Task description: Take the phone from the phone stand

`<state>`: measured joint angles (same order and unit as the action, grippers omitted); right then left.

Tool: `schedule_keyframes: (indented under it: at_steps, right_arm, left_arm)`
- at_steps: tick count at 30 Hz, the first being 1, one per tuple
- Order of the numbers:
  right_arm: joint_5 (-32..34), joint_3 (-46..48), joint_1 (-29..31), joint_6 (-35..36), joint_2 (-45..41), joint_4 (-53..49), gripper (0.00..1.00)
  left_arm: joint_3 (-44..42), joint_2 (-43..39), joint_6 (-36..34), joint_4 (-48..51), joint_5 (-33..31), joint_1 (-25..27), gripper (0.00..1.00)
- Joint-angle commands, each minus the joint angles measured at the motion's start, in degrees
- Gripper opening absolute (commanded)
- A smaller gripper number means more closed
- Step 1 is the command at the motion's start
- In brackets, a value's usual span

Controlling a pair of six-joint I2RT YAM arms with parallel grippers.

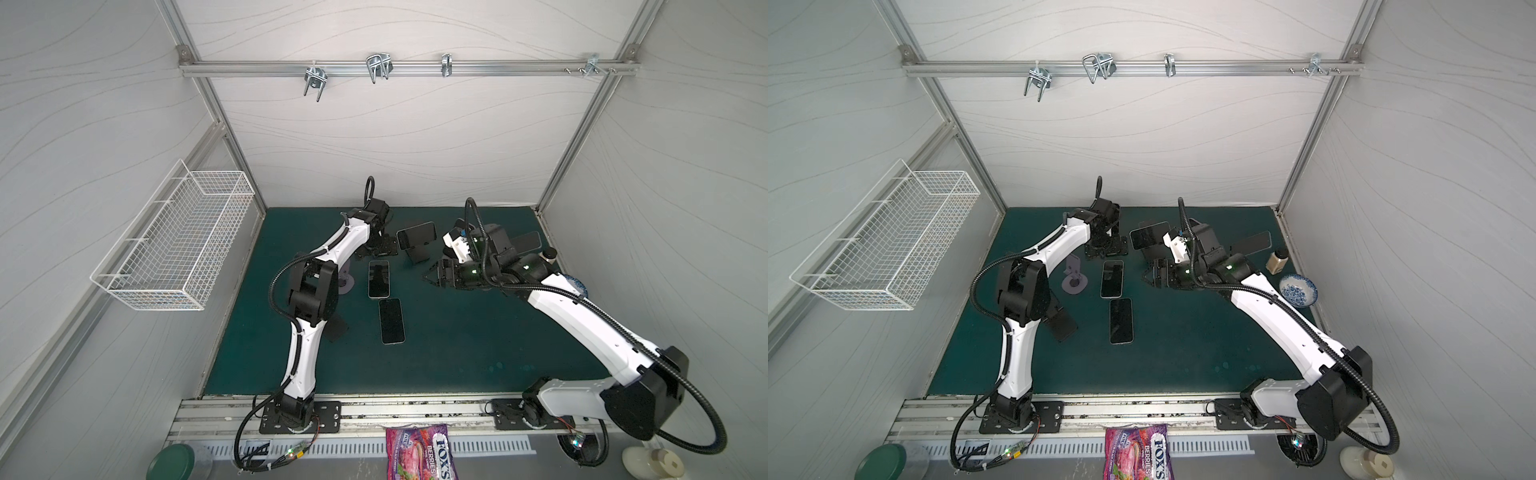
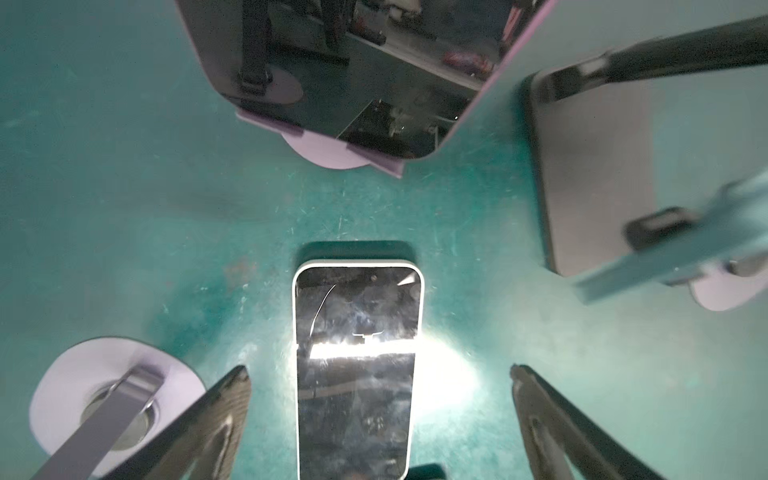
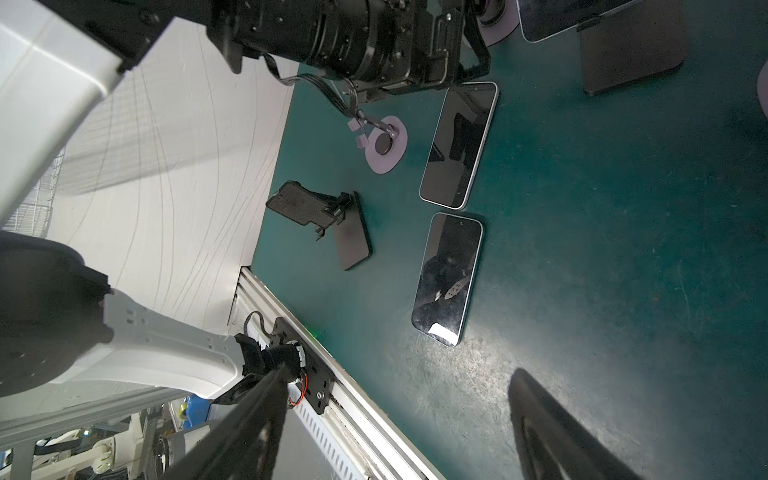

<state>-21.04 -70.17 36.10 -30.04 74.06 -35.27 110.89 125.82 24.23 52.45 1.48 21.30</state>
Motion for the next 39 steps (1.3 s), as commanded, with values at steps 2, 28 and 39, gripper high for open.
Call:
schedule_keyframes:
  at_steps: [2,28,39]
  right_arm:
    - [1.62,-2.09,0.36,-0.61,-1.33,-1.82,0.84]
    - [14.10,-18.76,-1.65,13.12,4.57,-8.08,0.84]
    - [20.18,-17.94,-13.36,14.09,-3.08,-15.43,0.88]
  left_arm:
    - [1.43,-2.04,0.82,0.03,-0.08,-0.40,0.99]
    - [-4.88,-23.07,-4.01,-6.13,3.48,-5.22,0.95]
    - [-17.49,-34.37,-8.34,-21.65,15.36,-4.58,0.92]
